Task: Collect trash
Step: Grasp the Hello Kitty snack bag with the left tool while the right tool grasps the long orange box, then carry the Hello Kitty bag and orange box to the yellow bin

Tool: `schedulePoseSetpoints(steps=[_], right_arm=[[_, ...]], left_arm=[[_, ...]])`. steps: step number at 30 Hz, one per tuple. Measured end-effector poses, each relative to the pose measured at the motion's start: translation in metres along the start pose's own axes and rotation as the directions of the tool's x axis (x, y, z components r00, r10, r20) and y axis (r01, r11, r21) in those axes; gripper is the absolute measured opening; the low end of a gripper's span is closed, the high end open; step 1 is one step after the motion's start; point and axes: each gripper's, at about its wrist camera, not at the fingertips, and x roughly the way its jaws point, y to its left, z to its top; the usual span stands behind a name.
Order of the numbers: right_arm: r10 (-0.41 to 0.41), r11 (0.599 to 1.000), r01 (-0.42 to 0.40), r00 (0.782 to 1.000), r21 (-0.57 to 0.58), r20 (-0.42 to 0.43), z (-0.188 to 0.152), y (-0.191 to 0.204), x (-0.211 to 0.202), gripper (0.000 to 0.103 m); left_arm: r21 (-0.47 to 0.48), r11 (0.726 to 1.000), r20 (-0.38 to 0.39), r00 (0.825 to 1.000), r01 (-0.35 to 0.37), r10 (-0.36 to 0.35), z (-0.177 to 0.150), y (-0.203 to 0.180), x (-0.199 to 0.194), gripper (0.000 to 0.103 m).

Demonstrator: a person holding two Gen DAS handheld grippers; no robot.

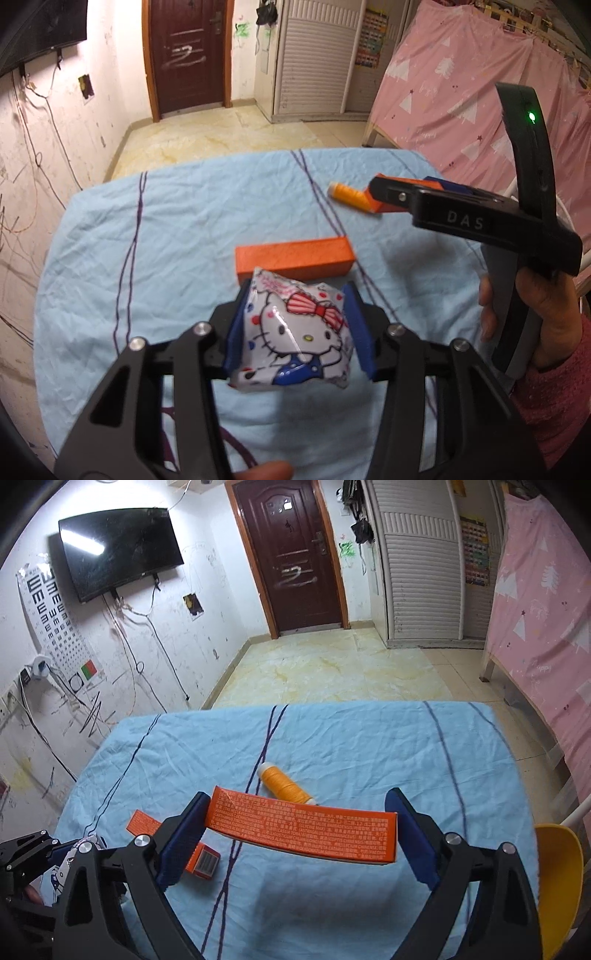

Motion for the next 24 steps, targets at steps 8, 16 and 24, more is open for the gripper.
schedulePoseSetpoints(steps=[8,16,24], right_arm=[[-0.017,0.997,0.011,0.996,0.071,0.09,-0.004,-0.041,-0.044,0.087],[-0.066,0.986,0.04,0.985,0.16,0.157,-0.017,-0.095,-0.083,0.087],[-0.136,0.964,0.086,0.973,0.253,0.188,-0.039,-0.152,-0.109,0.087]], left_arm=[[0.037,0.999,0.029,1.0,0.006,-0.007,0.01,-0.028,-0.01,0.047],[0.1,0.995,0.048,0.999,0.011,-0.016,0.02,-0.069,-0.013,0.047],[0.157,0.987,0.039,0.999,0.024,-0.031,0.03,-0.114,-0.005,0.047]])
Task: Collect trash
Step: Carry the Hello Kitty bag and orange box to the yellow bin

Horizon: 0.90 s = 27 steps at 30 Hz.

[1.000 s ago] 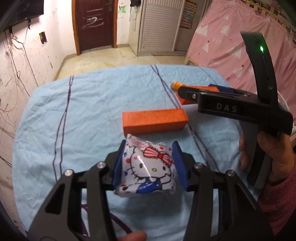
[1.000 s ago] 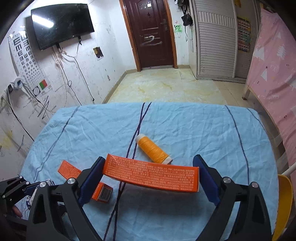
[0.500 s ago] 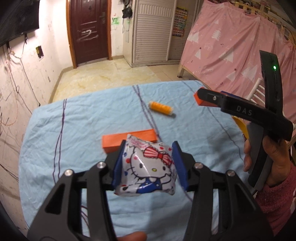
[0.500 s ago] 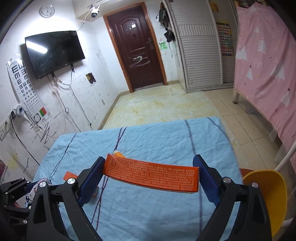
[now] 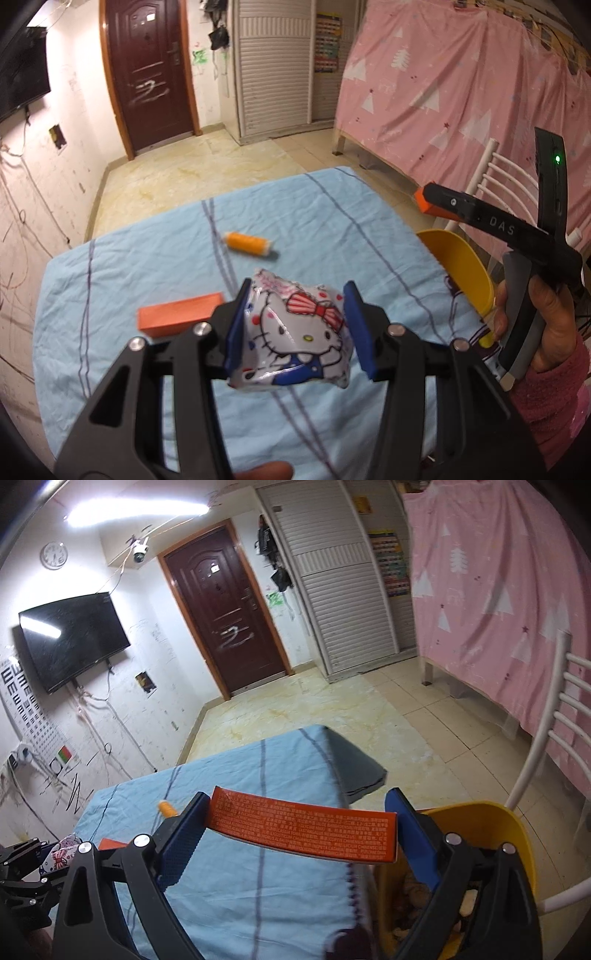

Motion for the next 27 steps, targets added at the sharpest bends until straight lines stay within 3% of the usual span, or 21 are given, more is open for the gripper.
schedulePoseSetpoints(steps=[13,27], right_arm=[[-0.098,0.987,0.097,0.995,0.126,0.0,-0.02,-0.094,-0.011,0.088],[-0.102,0.964,0.112,0.993,0.24,-0.052,-0.045,-0.154,0.0,0.092]], left_arm=[[0.117,0.992,0.004,0.999,0.053,-0.054,0.031,-0.083,0.022,0.047],[0.185,0.973,-0.034,0.99,0.139,-0.135,0.06,-0.16,0.065,0.047]])
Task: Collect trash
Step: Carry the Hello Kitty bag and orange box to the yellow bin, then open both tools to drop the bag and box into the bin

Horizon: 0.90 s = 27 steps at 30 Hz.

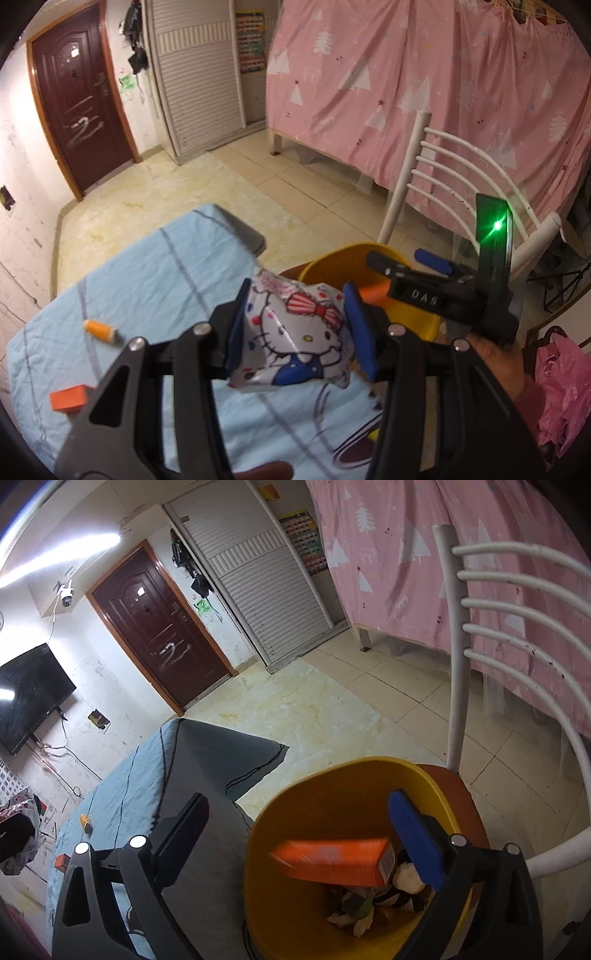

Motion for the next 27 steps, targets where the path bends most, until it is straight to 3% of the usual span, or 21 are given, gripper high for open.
schedulePoseSetpoints(steps=[10,14,21,27], right_arm=[[-0.06,0.993,0.053,0.996,0.106,0.062,0.003,-0.05,-0.026,0.092],[-0.083,0.988,0.071,0.993,0.135,0.081,0.002,-0.062,-0.037,0.092],[-0.089,0.989,0.078,0.992,0.128,0.088,0.005,-0.06,-0.043,0.092],[-0.068,0.996,0.062,0.994,0.07,0.087,0.013,-0.03,-0.04,0.092]], left_arm=[[-0.013,0.998,-0.029,0.997,0.065,-0.065,0.021,-0.027,0.045,0.049],[-0.027,0.997,-0.022,0.997,0.071,-0.072,0.026,-0.033,0.053,0.083],[-0.031,0.999,-0.021,0.999,0.044,-0.045,0.023,-0.024,0.049,0.084],[-0.068,0.997,-0.011,0.999,0.033,-0.034,0.02,-0.001,0.038,0.084]])
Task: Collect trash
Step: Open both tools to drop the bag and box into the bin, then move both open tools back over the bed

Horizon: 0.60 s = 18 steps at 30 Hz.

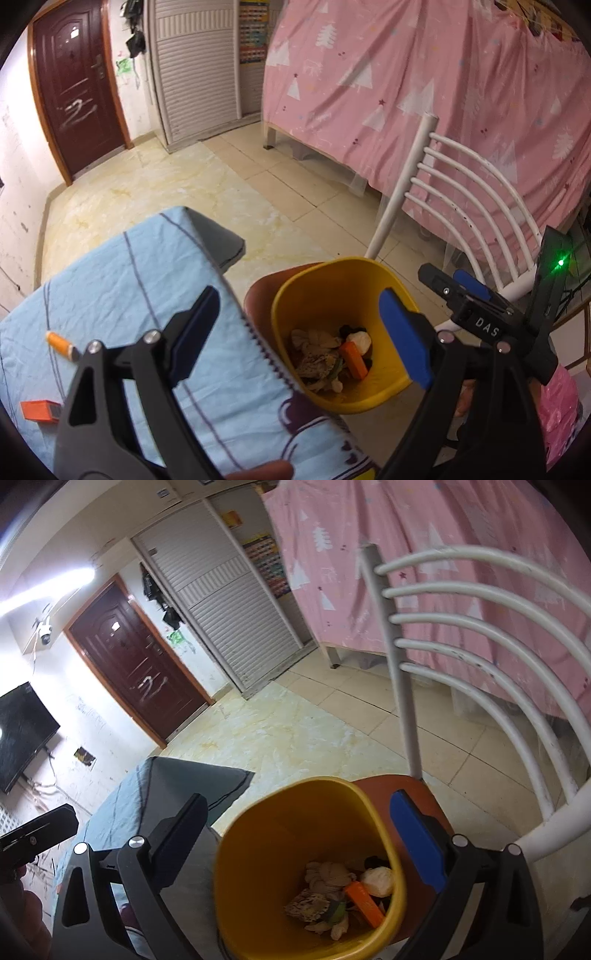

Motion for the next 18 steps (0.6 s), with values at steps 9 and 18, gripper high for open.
schedulePoseSetpoints(steps=[9,18], right_arm=[[0.041,0.994,-0.043,0.999,-0.103,-0.02,0.003,0.06,0.008,0.092],[0.074,0.972,-0.084,0.996,-0.218,-0.052,-0.002,0.126,0.019,0.092]], left_arm=[[-0.062,0.998,0.038,0.999,-0.032,0.035,-0.006,0.044,-0.034,0.088],[-0.131,0.988,0.061,0.994,-0.079,0.087,-0.021,0.094,-0.062,0.089]])
